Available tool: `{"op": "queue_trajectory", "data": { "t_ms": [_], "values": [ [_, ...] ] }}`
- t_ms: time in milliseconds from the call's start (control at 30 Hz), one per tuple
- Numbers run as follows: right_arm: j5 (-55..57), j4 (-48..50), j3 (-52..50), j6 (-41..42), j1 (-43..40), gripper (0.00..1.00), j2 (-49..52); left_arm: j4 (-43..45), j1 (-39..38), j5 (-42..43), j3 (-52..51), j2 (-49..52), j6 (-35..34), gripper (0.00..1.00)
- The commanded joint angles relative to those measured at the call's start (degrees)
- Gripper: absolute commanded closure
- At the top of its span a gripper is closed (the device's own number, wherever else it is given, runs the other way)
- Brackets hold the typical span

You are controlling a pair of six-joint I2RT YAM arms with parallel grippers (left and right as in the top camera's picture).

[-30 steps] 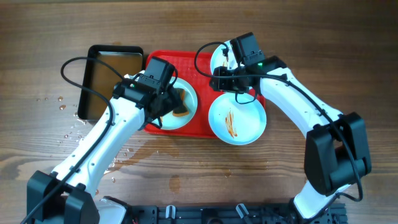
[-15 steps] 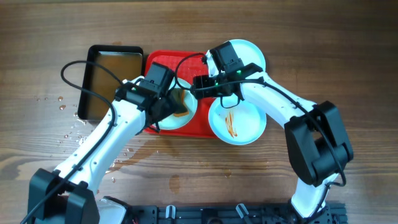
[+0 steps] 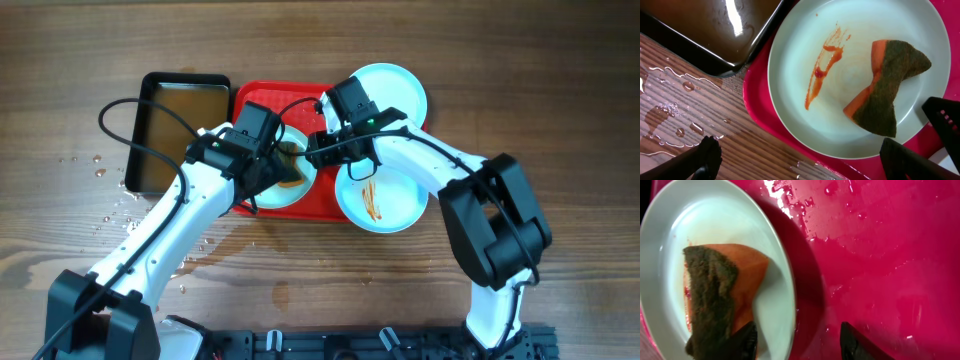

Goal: Clean dirty plates on tray and stack at the side

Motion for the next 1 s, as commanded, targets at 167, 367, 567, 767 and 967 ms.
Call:
{"op": "queue_trajectory", "data": {
  "t_ms": [167, 367, 567, 767, 967],
  "values": [
    [0.9, 1.8, -0.3, -1.1, 0.1, 0.64, 3.5, 0.2, 0.3, -1.2, -0.7, 0.2, -0.8, 0.0],
    [1.0, 2.0, -0.3, -0.9, 0.1, 0.74, 3.5, 0.6, 0.3, 0.6, -0.7, 0.2, -0.7, 0.02],
    [0.9, 1.9, -0.3, -0.7, 0.1, 0.9, 3.5, 5.7, 0.2, 5.5, -1.0, 0.3, -0.7, 0.46],
    [0.9, 1.7, -0.3, -0.7, 0.1, 0.92, 3.5, 11.2, 0.2, 8.7, -2.5, 2.9, 1.0, 0.42],
    [0.9, 1.4, -0.3, -0.7, 0.1, 0.96, 3.5, 19.4, 0.2, 14.8, -2.5, 9.8, 3.7, 0.38]
  ]
}}
